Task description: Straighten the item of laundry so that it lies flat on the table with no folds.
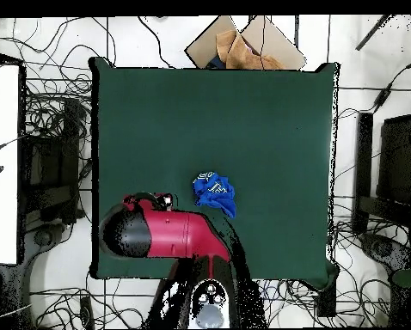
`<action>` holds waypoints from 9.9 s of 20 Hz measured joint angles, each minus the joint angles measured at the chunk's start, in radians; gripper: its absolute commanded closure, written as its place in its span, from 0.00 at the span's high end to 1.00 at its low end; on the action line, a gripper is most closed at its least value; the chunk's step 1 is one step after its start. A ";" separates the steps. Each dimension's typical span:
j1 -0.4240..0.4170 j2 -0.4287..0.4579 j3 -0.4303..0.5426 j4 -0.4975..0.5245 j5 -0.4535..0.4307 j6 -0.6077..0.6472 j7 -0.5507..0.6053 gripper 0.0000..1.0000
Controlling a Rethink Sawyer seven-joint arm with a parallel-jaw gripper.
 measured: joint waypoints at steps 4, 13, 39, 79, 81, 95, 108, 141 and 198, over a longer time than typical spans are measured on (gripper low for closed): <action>0.004 0.061 -0.002 -0.061 0.000 -0.017 0.000 1.00; 0.011 0.170 -0.059 -0.166 0.000 -0.105 0.000 1.00; -0.144 0.279 -0.061 -0.238 0.000 -0.178 0.000 1.00; 0.077 0.380 -0.201 0.022 0.047 -0.683 0.004 1.00; 0.097 0.402 -0.223 0.034 0.069 -0.753 0.006 1.00; 0.242 0.517 -0.373 0.109 0.304 -0.956 0.006 1.00; 0.118 0.564 -0.358 0.142 0.227 -0.957 0.006 1.00; -0.297 0.037 0.087 0.271 0.021 -0.229 0.019 0.00; -0.079 -0.221 0.097 -0.320 0.118 0.484 0.271 0.00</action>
